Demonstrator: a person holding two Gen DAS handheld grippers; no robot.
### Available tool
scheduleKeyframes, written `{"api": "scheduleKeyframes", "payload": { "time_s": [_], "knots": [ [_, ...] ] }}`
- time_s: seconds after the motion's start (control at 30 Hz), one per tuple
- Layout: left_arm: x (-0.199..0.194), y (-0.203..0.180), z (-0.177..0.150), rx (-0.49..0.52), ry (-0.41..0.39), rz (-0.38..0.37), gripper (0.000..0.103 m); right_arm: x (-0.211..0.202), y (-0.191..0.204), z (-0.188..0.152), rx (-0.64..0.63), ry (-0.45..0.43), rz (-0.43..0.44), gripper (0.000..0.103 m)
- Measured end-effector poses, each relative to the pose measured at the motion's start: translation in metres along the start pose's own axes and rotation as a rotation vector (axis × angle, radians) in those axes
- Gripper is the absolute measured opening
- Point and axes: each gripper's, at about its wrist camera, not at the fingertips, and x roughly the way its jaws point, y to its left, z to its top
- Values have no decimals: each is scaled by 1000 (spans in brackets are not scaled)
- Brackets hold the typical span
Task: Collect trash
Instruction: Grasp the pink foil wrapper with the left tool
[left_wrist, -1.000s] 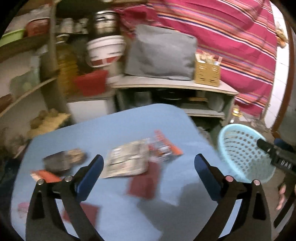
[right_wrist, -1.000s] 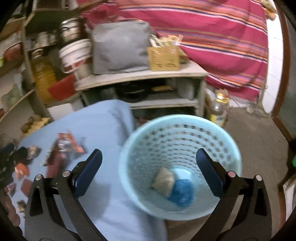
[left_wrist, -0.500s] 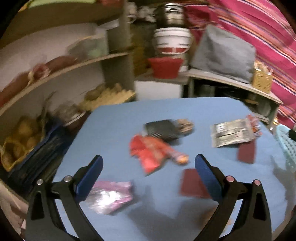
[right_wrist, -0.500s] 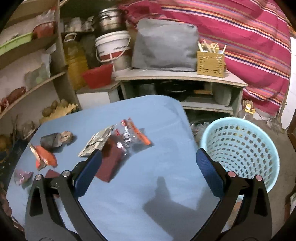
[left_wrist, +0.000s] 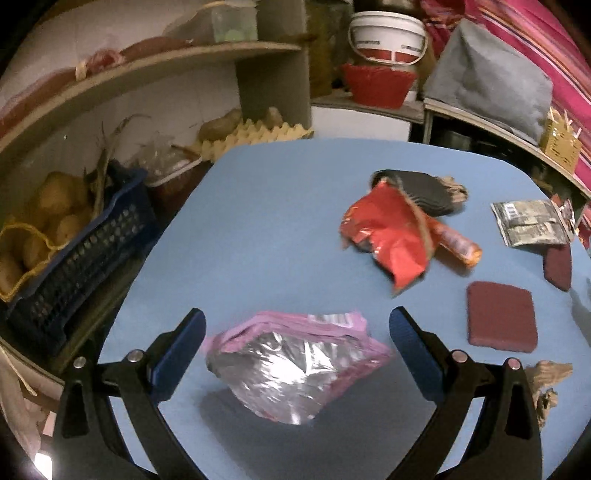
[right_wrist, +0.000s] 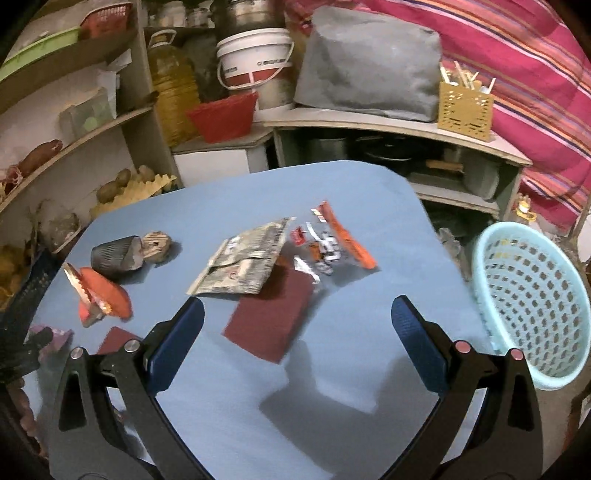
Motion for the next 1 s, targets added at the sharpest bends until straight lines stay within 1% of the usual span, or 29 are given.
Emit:
{"api": "scheduleKeyframes", "payload": {
  "time_s": [0.13, 0.23, 0.33, 0.4, 0.5, 0.6, 0.7, 0.83, 1.0],
  "knots": [
    [3, 11, 11, -21, -5, -6, 97, 8, 10, 5, -4, 8, 25, 99],
    [11, 19, 22, -19, 5, 18, 97, 13, 16, 7, -7, 11, 32, 99],
    [25, 33, 25, -47, 31, 43, 97, 16, 19, 8, -14, 15, 34, 99],
    [33, 42, 21, -66, 68, 43, 97, 17, 20, 9, -20, 15, 36, 99],
    [38, 48, 9, -74, 126, 19, 97, 15, 19, 9, -23, 9, 30, 99],
    [35, 46, 0, -48, 138, 23, 97, 15, 16, 8, -13, 11, 30, 99],
    [29, 45, -9, -37, 147, 5, 97, 12, 17, 7, -16, 10, 33, 99],
    [24, 49, -22, -55, 164, -26, 97, 7, 20, 4, -39, 0, 26, 99],
    [22, 51, -26, -79, 178, -58, 95, 4, 22, 4, -32, -7, 28, 99]
  ]
}}
